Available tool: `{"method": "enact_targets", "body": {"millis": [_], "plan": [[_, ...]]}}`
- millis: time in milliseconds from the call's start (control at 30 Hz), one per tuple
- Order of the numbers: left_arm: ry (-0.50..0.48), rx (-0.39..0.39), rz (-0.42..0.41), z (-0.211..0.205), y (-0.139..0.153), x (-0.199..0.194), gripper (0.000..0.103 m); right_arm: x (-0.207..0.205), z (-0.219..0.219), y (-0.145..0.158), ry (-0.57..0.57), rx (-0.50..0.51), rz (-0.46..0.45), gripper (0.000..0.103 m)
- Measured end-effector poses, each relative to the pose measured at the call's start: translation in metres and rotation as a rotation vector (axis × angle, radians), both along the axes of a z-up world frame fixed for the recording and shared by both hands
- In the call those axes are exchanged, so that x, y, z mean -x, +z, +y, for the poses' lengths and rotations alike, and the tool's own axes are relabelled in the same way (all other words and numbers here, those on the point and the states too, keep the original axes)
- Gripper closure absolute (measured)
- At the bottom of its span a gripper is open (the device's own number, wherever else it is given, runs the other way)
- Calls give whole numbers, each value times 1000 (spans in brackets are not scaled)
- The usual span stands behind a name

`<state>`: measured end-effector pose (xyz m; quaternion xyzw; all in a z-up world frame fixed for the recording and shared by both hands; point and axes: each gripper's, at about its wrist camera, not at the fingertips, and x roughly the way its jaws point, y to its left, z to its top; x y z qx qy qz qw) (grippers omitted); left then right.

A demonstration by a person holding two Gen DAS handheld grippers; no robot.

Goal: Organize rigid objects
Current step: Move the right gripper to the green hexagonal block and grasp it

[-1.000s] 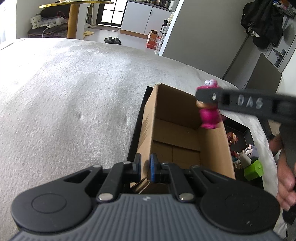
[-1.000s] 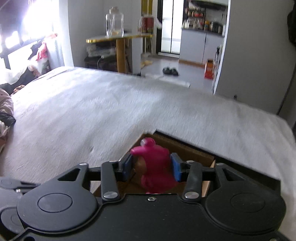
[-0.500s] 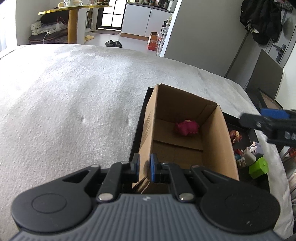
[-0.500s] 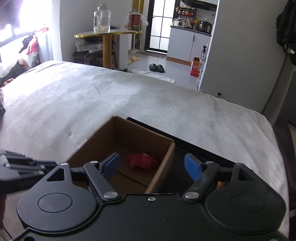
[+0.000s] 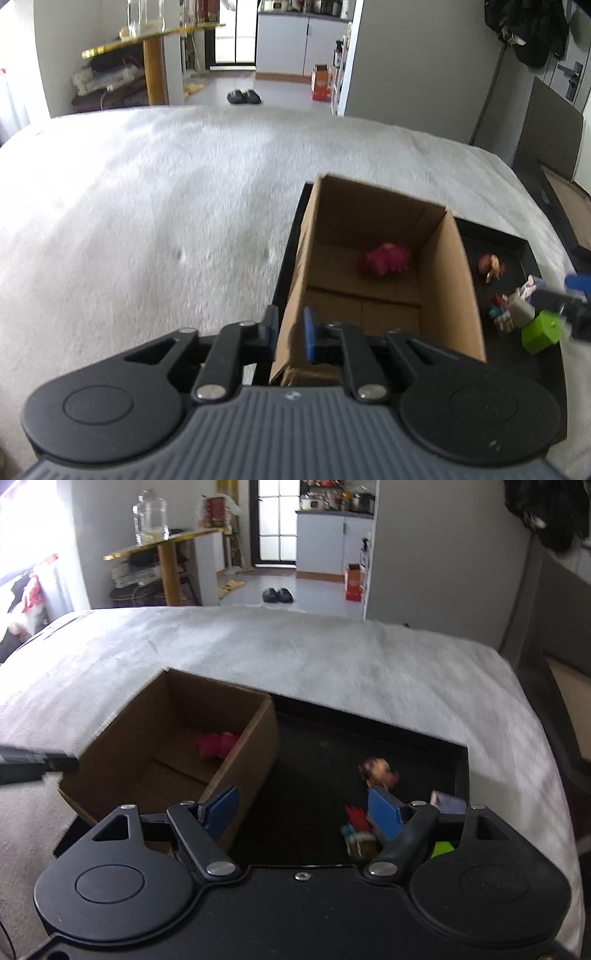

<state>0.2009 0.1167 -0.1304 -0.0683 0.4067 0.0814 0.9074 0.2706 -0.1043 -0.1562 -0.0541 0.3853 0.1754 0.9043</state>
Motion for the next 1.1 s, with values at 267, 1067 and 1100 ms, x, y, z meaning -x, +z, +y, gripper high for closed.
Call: {"method": "enact_targets", "body": {"millis": [267,1067,1100], "plan": [[-27,-64,11,-35,11,-11,39,-11,-30,-30,-50,-49,69,26],[-118,-242,80,-124,10,-40,29,-29,-104,-76,-145,-28,70,42],[-122,-244,82,-126,10,-40,29,-29,-101,-78,-136,8,63,42]]}}
